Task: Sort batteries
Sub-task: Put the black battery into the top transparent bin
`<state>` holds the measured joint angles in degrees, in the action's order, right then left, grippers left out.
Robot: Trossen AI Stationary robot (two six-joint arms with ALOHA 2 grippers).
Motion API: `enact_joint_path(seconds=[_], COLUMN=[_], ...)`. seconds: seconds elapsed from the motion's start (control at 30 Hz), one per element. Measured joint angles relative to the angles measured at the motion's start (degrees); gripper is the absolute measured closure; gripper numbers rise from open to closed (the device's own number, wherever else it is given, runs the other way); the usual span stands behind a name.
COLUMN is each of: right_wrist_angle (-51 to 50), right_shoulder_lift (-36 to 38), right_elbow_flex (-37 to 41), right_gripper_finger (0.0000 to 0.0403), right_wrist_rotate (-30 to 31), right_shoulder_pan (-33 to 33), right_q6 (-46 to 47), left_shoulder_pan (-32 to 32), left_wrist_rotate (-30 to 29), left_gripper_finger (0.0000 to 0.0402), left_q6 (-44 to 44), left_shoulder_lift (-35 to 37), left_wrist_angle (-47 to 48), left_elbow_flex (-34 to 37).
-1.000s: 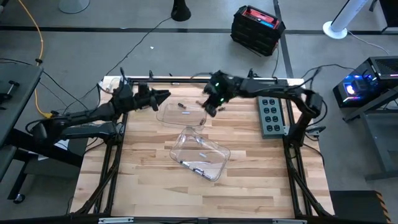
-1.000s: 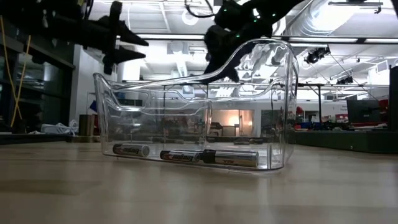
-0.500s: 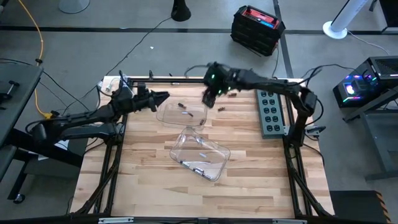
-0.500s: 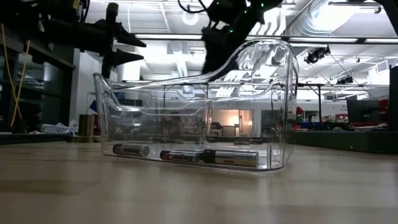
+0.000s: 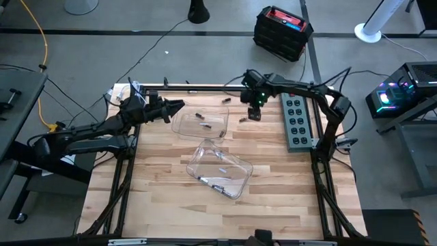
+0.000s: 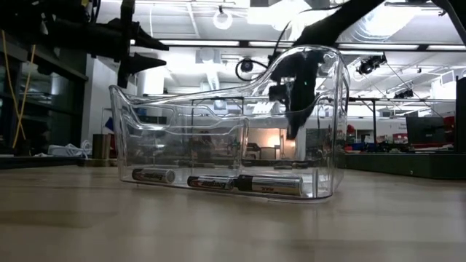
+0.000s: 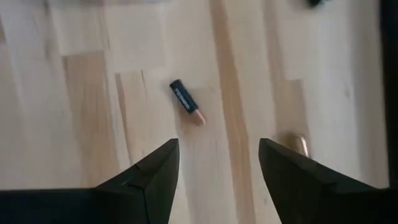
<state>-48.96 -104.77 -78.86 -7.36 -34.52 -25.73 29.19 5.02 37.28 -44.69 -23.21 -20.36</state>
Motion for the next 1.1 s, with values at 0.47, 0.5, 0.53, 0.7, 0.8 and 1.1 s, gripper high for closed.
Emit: enact_joint_path(seconds=[0.47, 0.5, 0.53, 0.7, 0.8, 1.1], right_wrist_angle=[14.8, 15.18, 15.68, 12.88, 9.25, 13.85], right_shoulder_lift=[-6.2, -7.15, -7.76, -9.66, -7.85, 9.51], right_elbow_flex=[8.12, 8.1, 7.99, 7.73, 7.74, 8.15], right_gripper_finger=[0.0188, 0.019, 0.0194, 0.0295, 0.0381, 0.0394], right_wrist_rotate=[2.67, 2.57, 3.34, 3.47, 0.9, -4.45], right_shoulder_pan=[5.2, 5.33, 5.39, 5.53, 5.38, 5.42], right_q6=[-9.1, -8.26, -6.96, -1.99, 0.49, 12.55], left_shoulder_pan=[0.02, 0.02, 0.02, 0.02, 0.02, 0.02], left_wrist_rotate=[-0.11, -0.13, -0.13, -0.13, -0.13, -1.11], left_gripper_finger=[0.0243, 0.0243, 0.0243, 0.0243, 0.0243, 0.0243], left_q6=[0.04, 0.03, 0.04, 0.02, 0.02, -1.82], left_shoulder_lift=[-0.02, -0.02, -0.02, -0.02, -0.02, -0.02], left_wrist_angle=[4.95, 5.17, 5.39, 5.45, 5.47, 5.86], left_elbow_flex=[-0.02, -0.02, -0.02, -0.02, -0.02, -0.02])
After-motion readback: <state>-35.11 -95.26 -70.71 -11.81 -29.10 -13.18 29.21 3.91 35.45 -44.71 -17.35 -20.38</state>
